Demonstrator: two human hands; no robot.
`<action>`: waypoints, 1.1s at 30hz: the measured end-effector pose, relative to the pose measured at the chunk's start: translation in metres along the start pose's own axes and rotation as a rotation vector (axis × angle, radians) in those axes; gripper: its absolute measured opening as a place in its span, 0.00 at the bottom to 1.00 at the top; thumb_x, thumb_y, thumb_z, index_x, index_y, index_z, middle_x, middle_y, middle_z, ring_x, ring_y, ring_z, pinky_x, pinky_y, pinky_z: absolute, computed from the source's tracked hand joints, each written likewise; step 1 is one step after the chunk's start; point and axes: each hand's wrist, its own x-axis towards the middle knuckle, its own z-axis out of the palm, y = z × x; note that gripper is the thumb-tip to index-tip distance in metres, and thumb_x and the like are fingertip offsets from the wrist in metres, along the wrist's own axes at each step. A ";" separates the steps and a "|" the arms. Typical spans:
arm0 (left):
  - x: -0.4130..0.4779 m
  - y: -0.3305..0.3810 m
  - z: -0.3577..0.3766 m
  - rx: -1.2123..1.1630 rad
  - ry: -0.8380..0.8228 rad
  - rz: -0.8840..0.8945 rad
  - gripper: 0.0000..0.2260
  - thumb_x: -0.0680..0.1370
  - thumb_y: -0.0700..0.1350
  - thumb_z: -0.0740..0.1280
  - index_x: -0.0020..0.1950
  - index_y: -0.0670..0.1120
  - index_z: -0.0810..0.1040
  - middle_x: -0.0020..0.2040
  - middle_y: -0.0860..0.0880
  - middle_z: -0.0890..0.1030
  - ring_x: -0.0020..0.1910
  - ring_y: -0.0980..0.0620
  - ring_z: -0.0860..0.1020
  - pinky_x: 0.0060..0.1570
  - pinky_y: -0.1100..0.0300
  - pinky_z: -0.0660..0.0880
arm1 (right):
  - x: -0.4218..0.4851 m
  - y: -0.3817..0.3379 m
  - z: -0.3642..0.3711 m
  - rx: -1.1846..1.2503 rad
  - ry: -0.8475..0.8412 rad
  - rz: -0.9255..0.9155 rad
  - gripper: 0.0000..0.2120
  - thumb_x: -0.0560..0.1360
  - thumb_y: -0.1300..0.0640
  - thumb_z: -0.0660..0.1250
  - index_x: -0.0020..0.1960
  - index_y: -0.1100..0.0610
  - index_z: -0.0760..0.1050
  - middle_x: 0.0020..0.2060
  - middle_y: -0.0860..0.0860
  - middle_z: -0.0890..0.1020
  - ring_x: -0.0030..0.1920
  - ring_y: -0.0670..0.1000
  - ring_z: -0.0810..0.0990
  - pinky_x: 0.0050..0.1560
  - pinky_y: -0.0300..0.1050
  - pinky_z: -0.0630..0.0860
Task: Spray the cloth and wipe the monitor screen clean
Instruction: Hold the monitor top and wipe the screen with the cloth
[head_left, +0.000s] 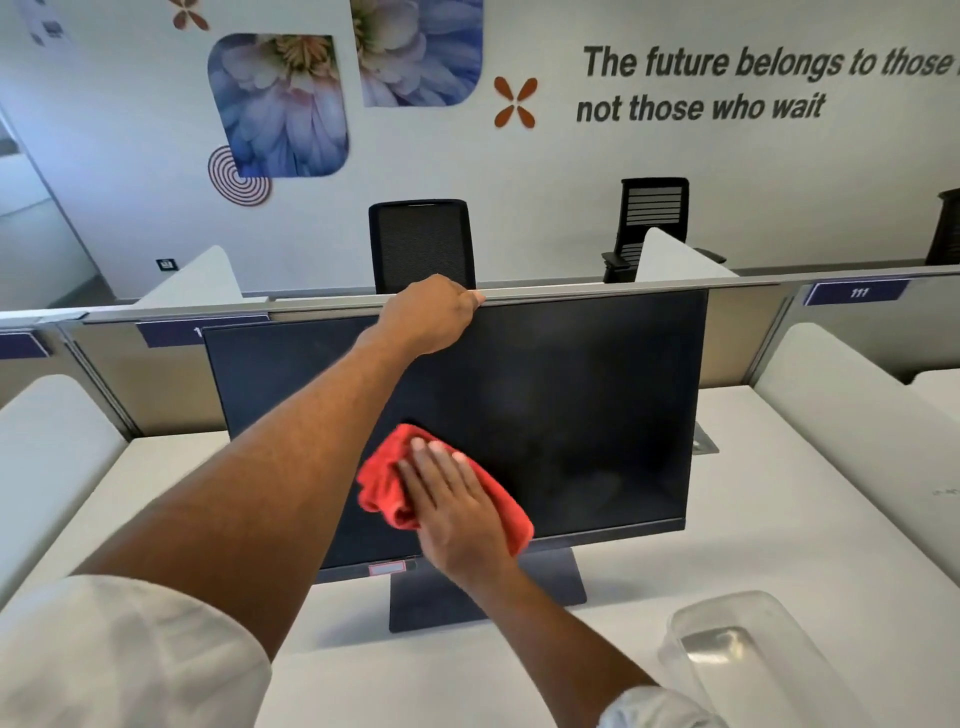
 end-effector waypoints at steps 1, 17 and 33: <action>-0.001 0.001 0.001 0.000 0.002 -0.001 0.21 0.83 0.54 0.56 0.53 0.37 0.77 0.54 0.36 0.80 0.54 0.38 0.78 0.55 0.47 0.72 | -0.017 0.013 0.000 0.003 0.013 0.088 0.30 0.75 0.57 0.60 0.77 0.58 0.61 0.77 0.56 0.58 0.76 0.58 0.61 0.77 0.53 0.54; 0.003 0.005 -0.002 0.037 -0.047 -0.020 0.21 0.83 0.55 0.56 0.60 0.41 0.79 0.60 0.42 0.80 0.55 0.44 0.76 0.57 0.53 0.70 | -0.042 0.027 -0.016 0.508 0.354 1.045 0.28 0.79 0.56 0.60 0.77 0.58 0.56 0.74 0.54 0.65 0.72 0.56 0.66 0.74 0.50 0.62; -0.005 0.008 -0.008 0.095 -0.083 0.007 0.22 0.84 0.53 0.53 0.68 0.39 0.74 0.67 0.40 0.74 0.65 0.41 0.72 0.59 0.55 0.67 | -0.085 0.031 -0.027 0.552 0.092 1.363 0.25 0.77 0.66 0.57 0.74 0.67 0.63 0.70 0.68 0.68 0.68 0.69 0.70 0.66 0.64 0.69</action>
